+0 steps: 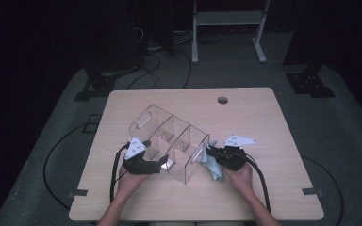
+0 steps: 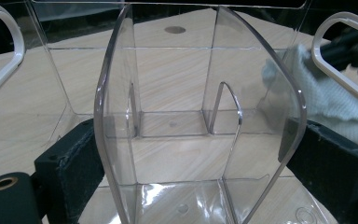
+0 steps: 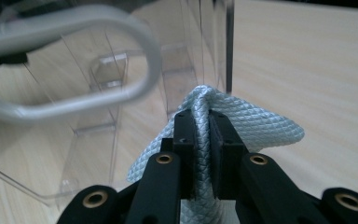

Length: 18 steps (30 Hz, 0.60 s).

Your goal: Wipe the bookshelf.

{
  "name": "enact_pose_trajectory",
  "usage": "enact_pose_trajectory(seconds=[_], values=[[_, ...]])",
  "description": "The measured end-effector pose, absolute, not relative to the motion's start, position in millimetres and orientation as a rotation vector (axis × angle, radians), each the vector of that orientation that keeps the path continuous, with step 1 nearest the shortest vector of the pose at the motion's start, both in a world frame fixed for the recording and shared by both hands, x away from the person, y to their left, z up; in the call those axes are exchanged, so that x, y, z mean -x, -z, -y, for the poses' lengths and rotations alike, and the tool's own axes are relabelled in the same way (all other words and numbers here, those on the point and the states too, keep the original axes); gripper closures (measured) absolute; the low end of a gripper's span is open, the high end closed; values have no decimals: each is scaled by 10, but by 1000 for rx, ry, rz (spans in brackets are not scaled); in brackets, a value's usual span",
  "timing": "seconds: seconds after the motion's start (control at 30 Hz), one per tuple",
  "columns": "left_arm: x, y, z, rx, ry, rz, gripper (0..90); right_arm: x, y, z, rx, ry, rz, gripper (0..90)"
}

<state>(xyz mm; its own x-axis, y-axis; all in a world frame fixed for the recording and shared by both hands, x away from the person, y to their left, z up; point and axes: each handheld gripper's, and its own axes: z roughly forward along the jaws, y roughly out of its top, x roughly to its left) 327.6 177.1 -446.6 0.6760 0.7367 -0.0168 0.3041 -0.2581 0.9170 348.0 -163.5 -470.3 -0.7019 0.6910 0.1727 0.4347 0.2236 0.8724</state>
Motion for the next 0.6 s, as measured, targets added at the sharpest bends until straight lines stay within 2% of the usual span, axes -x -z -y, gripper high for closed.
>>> enact_pose_trajectory(seconds=[0.13, 0.33, 0.6], values=[[-3277, 4465, -1767, -1844, -515, -825, 74, -3489, 4686, 1639, -1057, -1468, -2255, 818], [-3277, 4466, -1761, -1842, -518, -825, 74, -3483, 4422, 1714, -1014, -1532, -2179, 819], [-3279, 4469, -1759, -1840, -517, -825, 71, -3479, 4350, 1715, -1001, -1535, -2187, 819]])
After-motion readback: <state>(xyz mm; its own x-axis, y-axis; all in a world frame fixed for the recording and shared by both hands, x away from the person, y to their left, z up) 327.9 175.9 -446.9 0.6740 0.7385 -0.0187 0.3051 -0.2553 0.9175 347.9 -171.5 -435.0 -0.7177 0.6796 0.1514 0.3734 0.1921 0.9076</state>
